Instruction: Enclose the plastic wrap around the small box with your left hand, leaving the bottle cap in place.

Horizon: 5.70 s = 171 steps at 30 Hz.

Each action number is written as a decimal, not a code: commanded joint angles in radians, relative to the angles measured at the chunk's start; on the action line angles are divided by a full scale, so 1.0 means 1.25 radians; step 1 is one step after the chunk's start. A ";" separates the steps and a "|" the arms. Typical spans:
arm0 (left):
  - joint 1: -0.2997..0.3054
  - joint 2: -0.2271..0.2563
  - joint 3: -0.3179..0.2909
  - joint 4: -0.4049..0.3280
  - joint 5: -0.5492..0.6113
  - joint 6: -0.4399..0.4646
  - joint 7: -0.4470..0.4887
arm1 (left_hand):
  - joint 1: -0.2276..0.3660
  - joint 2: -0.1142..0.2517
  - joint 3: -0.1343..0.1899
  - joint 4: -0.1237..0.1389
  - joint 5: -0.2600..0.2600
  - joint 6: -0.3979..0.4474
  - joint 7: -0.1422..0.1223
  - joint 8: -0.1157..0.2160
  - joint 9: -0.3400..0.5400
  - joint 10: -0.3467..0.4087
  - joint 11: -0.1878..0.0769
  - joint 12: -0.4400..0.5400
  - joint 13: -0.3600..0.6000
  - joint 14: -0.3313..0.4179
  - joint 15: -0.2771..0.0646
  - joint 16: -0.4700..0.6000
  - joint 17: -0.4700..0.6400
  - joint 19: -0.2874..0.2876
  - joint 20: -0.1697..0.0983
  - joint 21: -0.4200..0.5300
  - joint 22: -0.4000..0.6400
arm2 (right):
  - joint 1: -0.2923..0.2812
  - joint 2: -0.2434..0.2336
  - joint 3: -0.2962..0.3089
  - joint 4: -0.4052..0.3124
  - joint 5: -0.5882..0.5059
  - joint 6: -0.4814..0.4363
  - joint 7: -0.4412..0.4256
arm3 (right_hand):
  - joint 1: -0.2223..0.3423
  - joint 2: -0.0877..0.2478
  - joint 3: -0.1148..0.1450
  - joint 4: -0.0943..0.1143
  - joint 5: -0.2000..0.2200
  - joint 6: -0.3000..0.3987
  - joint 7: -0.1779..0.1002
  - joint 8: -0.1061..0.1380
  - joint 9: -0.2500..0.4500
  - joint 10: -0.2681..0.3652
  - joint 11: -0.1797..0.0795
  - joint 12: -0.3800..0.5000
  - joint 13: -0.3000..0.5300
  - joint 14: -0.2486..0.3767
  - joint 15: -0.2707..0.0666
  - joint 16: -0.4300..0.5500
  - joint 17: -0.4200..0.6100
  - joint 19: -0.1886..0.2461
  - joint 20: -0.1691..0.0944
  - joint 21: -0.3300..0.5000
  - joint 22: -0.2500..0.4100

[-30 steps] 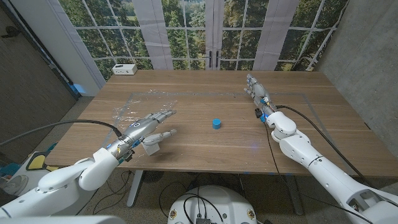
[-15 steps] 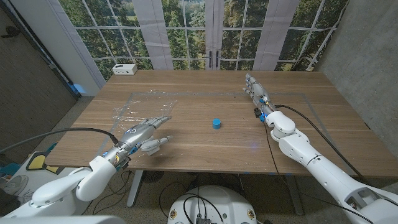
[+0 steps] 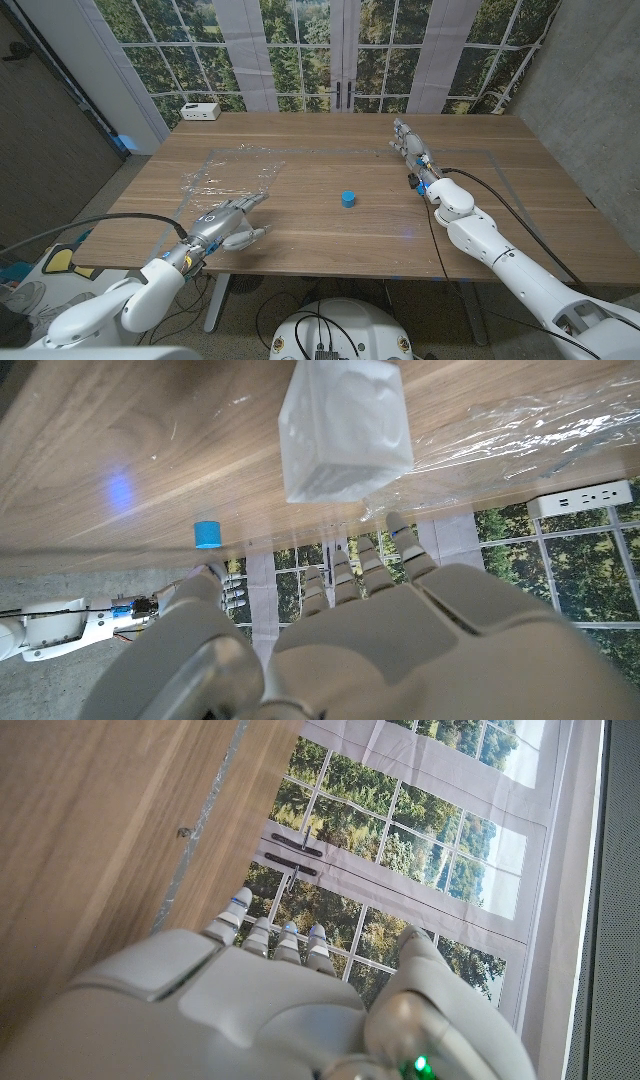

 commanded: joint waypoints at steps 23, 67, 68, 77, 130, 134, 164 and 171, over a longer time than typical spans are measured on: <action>0.041 -0.012 0.000 -0.007 -0.008 0.067 -0.023 | 0.044 -0.002 0.010 -0.036 0.000 -0.001 0.002 0.009 0.003 0.005 -0.002 -0.003 0.003 0.023 -0.002 0.000 0.001 0.016 0.008 0.000 0.004 | 0.012 0.010 -0.011 0.009 -0.010 -0.009 -0.009 | -0.001 -0.004 0.005 -0.006 0.000 0.004 -0.002 0.000 0.002 0.003 0.000 -0.002 0.003 0.005 0.002 0.000 0.002 0.009 -0.001 -0.006 0.002; -0.041 0.003 0.191 0.035 0.214 0.283 0.234 | 0.618 0.146 0.143 -0.026 -0.011 0.575 0.059 0.146 0.020 0.563 -0.065 0.142 0.033 0.691 -0.198 0.145 0.021 0.474 -0.220 0.322 0.038 | -0.017 -0.010 -0.006 -0.047 -0.020 -0.040 -0.045 | -0.006 -0.002 0.006 -0.005 -0.001 0.004 -0.004 -0.001 0.002 0.004 0.000 -0.002 0.004 0.007 0.002 0.000 0.003 0.012 -0.001 -0.016 0.002; -0.043 0.001 0.192 0.038 0.206 0.283 0.245 | 0.623 0.145 0.147 -0.023 -0.011 0.586 0.060 0.147 0.020 0.583 -0.071 0.148 0.037 0.709 -0.201 0.151 0.023 0.476 -0.226 0.331 0.038 | -0.015 -0.010 -0.006 -0.046 -0.018 -0.041 -0.041 | -0.006 -0.002 0.006 -0.005 -0.001 0.005 -0.005 0.000 0.002 0.004 -0.001 -0.002 0.004 0.007 0.003 0.000 0.003 0.013 -0.001 -0.016 0.002; -0.064 0.013 0.209 0.049 0.181 0.282 0.306 | 0.640 0.141 0.148 -0.011 -0.010 0.617 0.072 0.149 0.032 0.643 -0.083 0.173 0.068 0.780 -0.200 0.167 0.026 0.486 -0.237 0.380 0.035 | -0.008 -0.011 -0.010 -0.047 -0.031 -0.044 -0.048 | -0.007 -0.001 0.007 -0.006 -0.001 0.005 -0.005 0.000 0.002 0.004 0.001 -0.002 0.004 0.007 0.003 0.000 0.003 0.013 -0.001 -0.018 0.002; -0.222 0.017 0.166 0.094 0.049 0.254 0.373 | 0.660 0.133 0.134 -0.006 -0.006 0.649 0.070 0.165 0.068 0.663 -0.105 0.213 0.169 0.828 -0.203 0.155 0.029 0.470 -0.254 0.453 0.019 | 0.044 -0.011 -0.033 -0.041 -0.069 -0.026 -0.005 | -0.007 -0.003 0.009 -0.009 -0.002 0.006 -0.006 0.000 0.002 0.008 0.003 -0.001 0.004 0.005 0.002 -0.002 0.002 0.016 -0.007 -0.030 0.003; -0.236 0.014 0.158 0.093 0.024 0.254 0.351 | 0.661 0.132 0.133 -0.006 -0.006 0.648 0.070 0.165 0.069 0.663 -0.107 0.214 0.175 0.829 -0.204 0.154 0.030 0.468 -0.255 0.457 0.018 | 0.042 -0.015 -0.034 -0.046 -0.069 -0.028 0.000 | -0.008 -0.003 0.009 -0.009 -0.002 0.007 -0.006 0.000 0.002 0.009 0.002 -0.001 0.004 0.005 0.002 -0.002 0.002 0.017 -0.008 -0.031 0.003; -0.476 0.032 0.258 0.204 -0.058 0.242 0.186 | 0.664 0.131 0.130 -0.007 -0.005 0.652 0.072 0.162 0.075 0.661 -0.108 0.220 0.212 0.836 -0.204 0.148 0.038 0.458 -0.258 0.485 0.012 | 0.034 -0.031 -0.042 -0.098 -0.092 -0.039 0.000 | -0.009 -0.004 0.009 -0.010 -0.002 0.007 -0.007 -0.001 0.002 0.012 0.002 -0.001 0.003 0.006 0.003 -0.002 0.002 0.020 -0.009 -0.036 0.003; -0.519 0.052 0.297 0.216 -0.051 0.238 0.148 | 0.664 0.131 0.130 -0.006 -0.005 0.653 0.072 0.160 0.075 0.663 -0.108 0.222 0.220 0.836 -0.204 0.145 0.039 0.456 -0.258 0.491 0.010 | 0.031 -0.041 -0.048 -0.123 -0.101 -0.050 0.005 | -0.010 -0.004 0.009 -0.011 -0.002 0.007 -0.006 -0.001 0.002 0.012 0.003 -0.001 0.003 0.006 0.003 -0.002 0.002 0.020 -0.009 -0.038 0.003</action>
